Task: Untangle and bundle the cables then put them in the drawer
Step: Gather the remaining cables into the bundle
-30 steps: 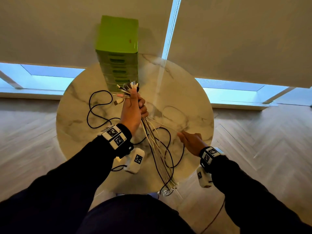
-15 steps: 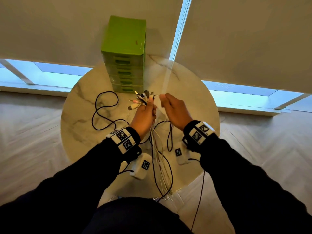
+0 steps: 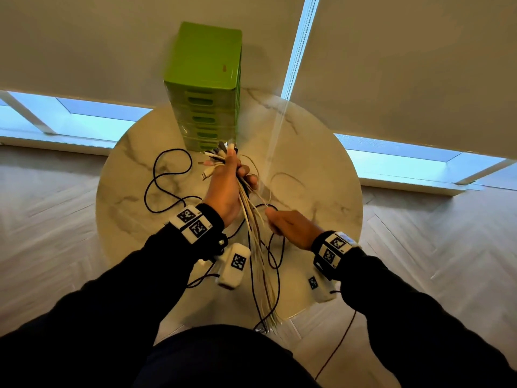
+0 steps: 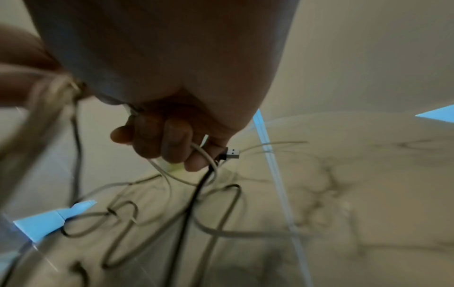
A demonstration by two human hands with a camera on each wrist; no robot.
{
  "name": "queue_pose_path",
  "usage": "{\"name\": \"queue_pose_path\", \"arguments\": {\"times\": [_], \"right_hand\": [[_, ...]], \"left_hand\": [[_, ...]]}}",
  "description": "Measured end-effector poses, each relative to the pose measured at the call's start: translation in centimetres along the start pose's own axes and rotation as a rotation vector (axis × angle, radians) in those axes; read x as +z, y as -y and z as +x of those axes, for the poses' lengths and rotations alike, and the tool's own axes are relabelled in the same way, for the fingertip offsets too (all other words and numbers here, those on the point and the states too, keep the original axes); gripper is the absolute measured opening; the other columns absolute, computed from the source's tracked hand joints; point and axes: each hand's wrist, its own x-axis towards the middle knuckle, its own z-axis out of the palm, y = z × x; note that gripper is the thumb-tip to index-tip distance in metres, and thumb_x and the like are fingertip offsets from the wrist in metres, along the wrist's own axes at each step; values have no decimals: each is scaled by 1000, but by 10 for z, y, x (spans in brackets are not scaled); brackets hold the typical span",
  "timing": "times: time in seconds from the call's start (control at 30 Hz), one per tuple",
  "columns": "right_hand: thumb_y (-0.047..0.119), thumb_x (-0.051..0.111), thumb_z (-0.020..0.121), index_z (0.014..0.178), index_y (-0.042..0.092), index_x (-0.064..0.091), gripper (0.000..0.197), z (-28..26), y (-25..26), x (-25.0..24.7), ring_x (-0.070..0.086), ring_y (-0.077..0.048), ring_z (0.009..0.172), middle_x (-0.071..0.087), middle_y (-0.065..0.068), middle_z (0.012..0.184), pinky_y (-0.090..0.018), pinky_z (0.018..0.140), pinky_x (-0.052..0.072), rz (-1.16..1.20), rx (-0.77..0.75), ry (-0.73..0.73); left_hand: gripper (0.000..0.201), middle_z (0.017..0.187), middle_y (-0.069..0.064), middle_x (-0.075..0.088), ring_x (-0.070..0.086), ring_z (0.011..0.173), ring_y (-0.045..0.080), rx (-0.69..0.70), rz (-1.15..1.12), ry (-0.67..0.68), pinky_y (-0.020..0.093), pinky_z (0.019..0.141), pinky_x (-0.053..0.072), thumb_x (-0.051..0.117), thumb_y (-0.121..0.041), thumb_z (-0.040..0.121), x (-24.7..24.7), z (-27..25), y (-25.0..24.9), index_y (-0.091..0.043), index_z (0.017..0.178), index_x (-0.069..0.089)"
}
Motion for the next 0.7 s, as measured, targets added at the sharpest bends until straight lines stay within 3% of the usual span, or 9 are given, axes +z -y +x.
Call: {"name": "queue_pose_path", "arguments": {"times": [0.1,0.23,0.37,0.47,0.53,0.63,0.7], "right_hand": [[80,24,91,69,23,46,64,-4,-32,-2,40,-13,62,46,8,64,-36,72,41,-66,80,10],[62,37,100,67,30,48,47,1,-40,-24,41,-10,63,47,10,67,-32,74,40,-84,91,-2],[53,47,101,68,14,51,50,24,-36,-50,47,-18,67,52,-2,67,-42,79,46,-194,149,-91],[51,46,102,63,18,38,51,45,-6,-59,40,-21,64,41,1,60,-37,67,35,-195,157,-282],[47,44,104,66,21,39,47,54,24,-57,40,-20,63,42,2,61,-32,65,29,-127,116,-381],[39,40,107,83,13,51,37,60,64,-41,50,-20,69,58,-2,73,-29,64,32,16,-4,-441],[36,37,108,92,12,52,33,57,82,-30,53,-12,68,61,0,79,-28,64,37,91,-72,-422]], "left_hand": [[40,57,-8,33,29,46,8,73,107,24,25,48,28,37,-46,106,-4,2,-15,-22,75,41],[40,58,-7,29,21,47,8,170,230,44,25,47,21,35,-44,107,-9,3,-31,-22,74,39],[37,61,-4,22,18,48,9,269,371,80,27,48,17,34,-32,110,-11,2,-38,-23,74,32],[36,60,-6,24,22,49,9,271,474,99,30,50,18,35,-26,110,-11,1,-30,-22,75,33],[36,59,-6,26,25,49,9,254,555,98,31,51,21,35,-25,110,-9,-1,-18,-20,74,36],[39,52,-11,29,27,47,9,219,632,88,34,53,21,35,-29,110,-5,-3,-1,-15,75,44],[48,47,-1,44,40,45,14,175,667,68,38,53,29,33,-39,109,0,-6,1,-3,89,58]]}}
